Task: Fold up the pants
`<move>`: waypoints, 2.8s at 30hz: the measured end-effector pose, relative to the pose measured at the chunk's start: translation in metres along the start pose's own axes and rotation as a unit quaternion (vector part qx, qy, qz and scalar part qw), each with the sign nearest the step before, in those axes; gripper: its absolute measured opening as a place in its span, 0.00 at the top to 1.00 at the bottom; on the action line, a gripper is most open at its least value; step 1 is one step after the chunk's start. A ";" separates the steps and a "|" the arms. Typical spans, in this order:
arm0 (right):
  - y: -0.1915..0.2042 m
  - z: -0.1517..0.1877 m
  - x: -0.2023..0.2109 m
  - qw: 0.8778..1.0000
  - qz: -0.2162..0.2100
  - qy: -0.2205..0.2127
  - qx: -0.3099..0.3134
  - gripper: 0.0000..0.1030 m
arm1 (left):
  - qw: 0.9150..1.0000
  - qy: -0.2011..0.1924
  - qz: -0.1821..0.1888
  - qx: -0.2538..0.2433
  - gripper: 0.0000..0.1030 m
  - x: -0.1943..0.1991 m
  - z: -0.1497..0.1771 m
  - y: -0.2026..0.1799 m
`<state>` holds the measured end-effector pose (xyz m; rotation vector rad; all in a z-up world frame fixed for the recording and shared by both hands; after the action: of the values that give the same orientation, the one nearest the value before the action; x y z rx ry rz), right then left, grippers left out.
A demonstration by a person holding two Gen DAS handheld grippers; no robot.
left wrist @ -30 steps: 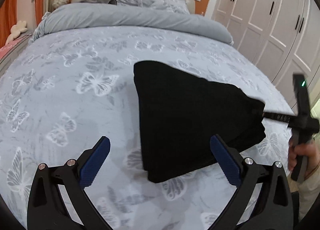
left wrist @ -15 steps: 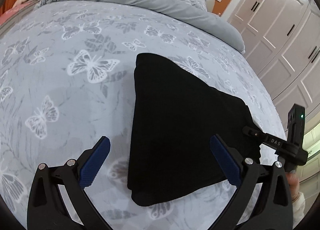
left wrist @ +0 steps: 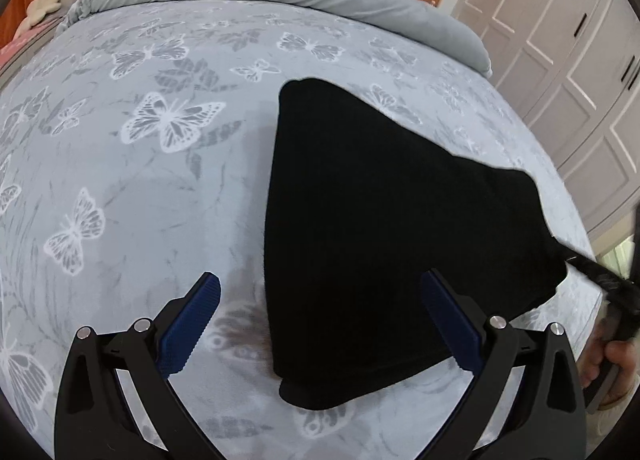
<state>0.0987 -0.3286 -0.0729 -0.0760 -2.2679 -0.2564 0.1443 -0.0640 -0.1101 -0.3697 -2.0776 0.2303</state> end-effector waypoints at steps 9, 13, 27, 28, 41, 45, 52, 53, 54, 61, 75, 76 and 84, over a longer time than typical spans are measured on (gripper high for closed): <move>0.001 0.051 -0.078 0.983 -0.086 0.131 -0.094 0.22 | 0.988 0.097 0.061 0.104 0.05 -0.043 0.020 0.020; 0.028 0.028 -0.052 0.984 -0.127 0.098 -0.079 0.68 | 0.986 0.087 0.108 0.089 0.69 -0.030 0.011 0.003; 0.027 0.061 0.010 0.994 -0.077 0.053 -0.058 0.32 | 0.999 0.046 -0.001 -0.008 0.65 0.059 0.060 0.043; 0.025 0.049 0.019 0.996 -0.068 0.024 -0.053 0.32 | 1.000 0.009 -0.005 -0.019 0.59 0.073 0.048 0.039; 0.114 0.025 -0.072 0.992 -0.025 0.077 0.100 0.96 | 0.996 -0.006 -0.089 -0.021 0.32 -0.013 -0.022 0.012; 0.092 0.016 -0.072 0.995 -0.066 0.076 0.021 1.00 | 0.994 0.033 -0.054 0.084 0.20 -0.041 -0.016 0.059; 0.056 0.021 0.021 0.999 -0.044 0.021 0.014 0.25 | 0.997 -0.041 -0.039 0.051 0.10 0.047 -0.013 0.057; 0.052 0.032 0.030 0.997 -0.067 0.025 0.003 0.25 | 0.997 -0.050 -0.044 0.046 0.09 0.059 -0.008 0.061; 0.051 0.041 0.040 0.996 -0.088 0.023 -0.002 0.26 | 0.997 -0.050 -0.045 0.040 0.09 0.073 0.007 0.068; 0.154 0.099 0.065 0.971 -0.123 -0.017 0.206 0.31 | 0.993 -0.054 -0.103 0.034 0.09 0.110 0.055 0.115; 0.330 0.144 -0.024 0.890 -0.113 0.023 0.441 0.83 | 0.982 -0.062 -0.178 0.030 0.09 0.120 0.045 0.157; 0.332 0.143 -0.025 0.892 -0.120 0.030 0.435 0.97 | 0.981 -0.061 -0.180 0.026 0.09 0.120 0.048 0.157; 0.327 0.171 -0.003 0.881 -0.168 0.055 0.439 0.96 | 0.982 -0.064 -0.169 0.047 0.07 0.130 0.052 0.172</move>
<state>0.0191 0.0266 -0.1312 0.7867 -2.0694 0.5903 0.0660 0.1418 -0.0847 0.0608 -2.2074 0.1500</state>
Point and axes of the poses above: each gripper's, at about its wrist camera, not at the fingertips, and x roughly against the way its jaws point, y to its left, z to its underside, the point moved 9 cm from there along -x, roughly the way its jaws point, and after that the axes turned 4 degrees about x, right-handed, at the moved point
